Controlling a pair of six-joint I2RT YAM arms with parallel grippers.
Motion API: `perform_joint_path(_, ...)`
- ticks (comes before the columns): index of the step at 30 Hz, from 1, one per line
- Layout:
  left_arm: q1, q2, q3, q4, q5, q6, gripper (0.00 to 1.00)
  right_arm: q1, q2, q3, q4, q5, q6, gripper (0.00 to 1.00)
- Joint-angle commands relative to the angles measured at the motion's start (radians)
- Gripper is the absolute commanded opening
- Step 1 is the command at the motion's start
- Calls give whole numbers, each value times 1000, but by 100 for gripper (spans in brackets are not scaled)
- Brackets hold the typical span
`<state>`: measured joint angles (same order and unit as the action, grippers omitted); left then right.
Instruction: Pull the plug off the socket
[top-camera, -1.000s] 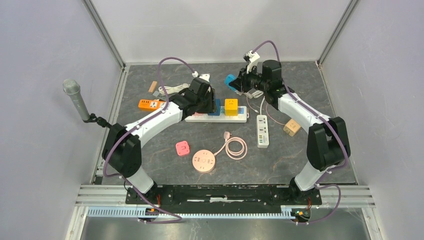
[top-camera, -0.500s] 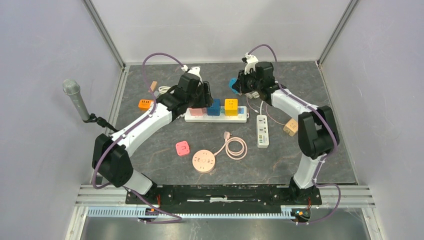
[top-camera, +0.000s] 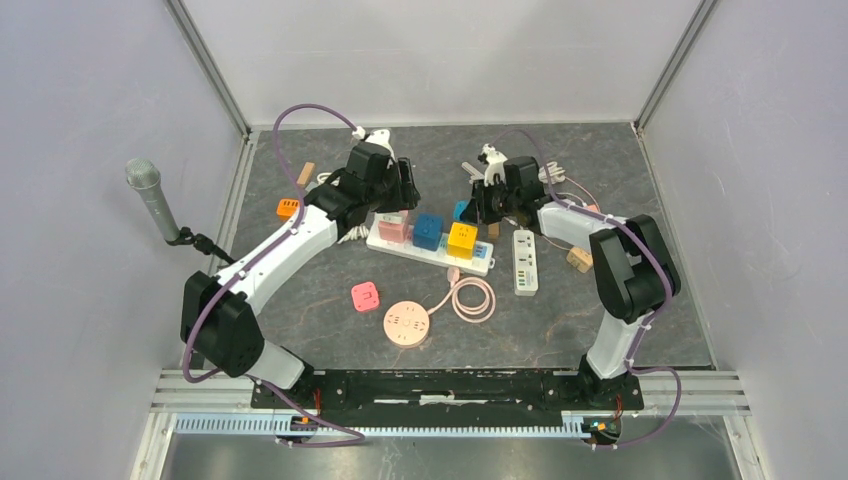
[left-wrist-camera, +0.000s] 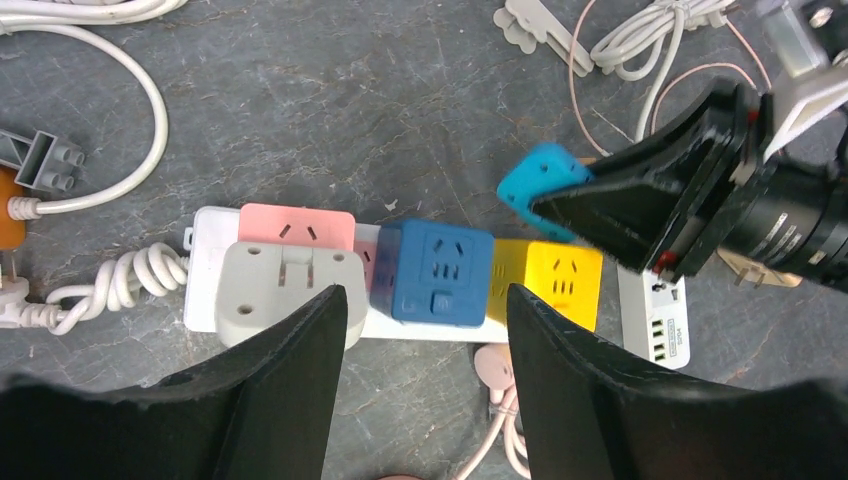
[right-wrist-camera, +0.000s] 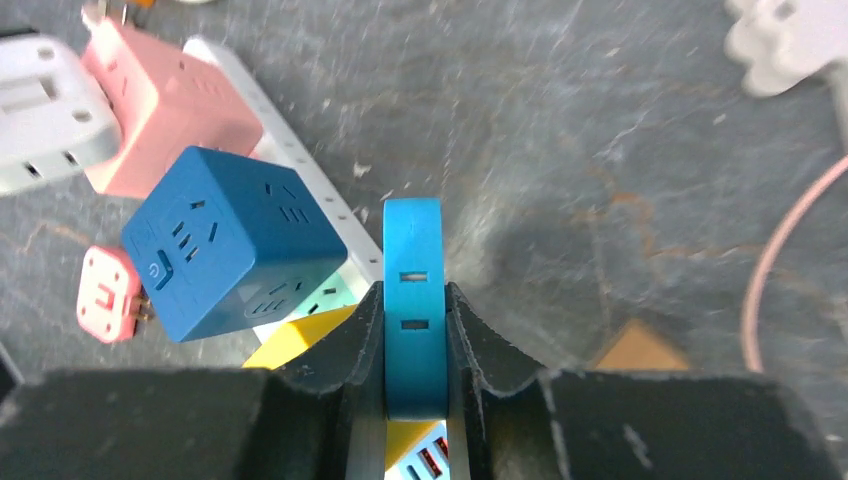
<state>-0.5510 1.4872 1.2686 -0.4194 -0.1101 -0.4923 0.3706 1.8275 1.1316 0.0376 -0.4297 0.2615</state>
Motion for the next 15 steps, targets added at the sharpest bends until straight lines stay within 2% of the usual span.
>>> perform_joint_path(1, 12, -23, -2, 11, 12, 0, 67, 34, -77, -67, 39, -47, 25, 0)
perform_joint_path(8, 29, -21, 17, 1, 25, 6, 68, 33, -54, -1, 1, 56, -1, 0)
perform_joint_path(13, 48, -38, 21, -13, 20, 11, 72, 17, 38, 117, -6, 112, 7, 13)
perform_joint_path(15, 61, -51, 14, -16, 16, 6, 74, 7, 88, 161, -3, 107, 24, 14)
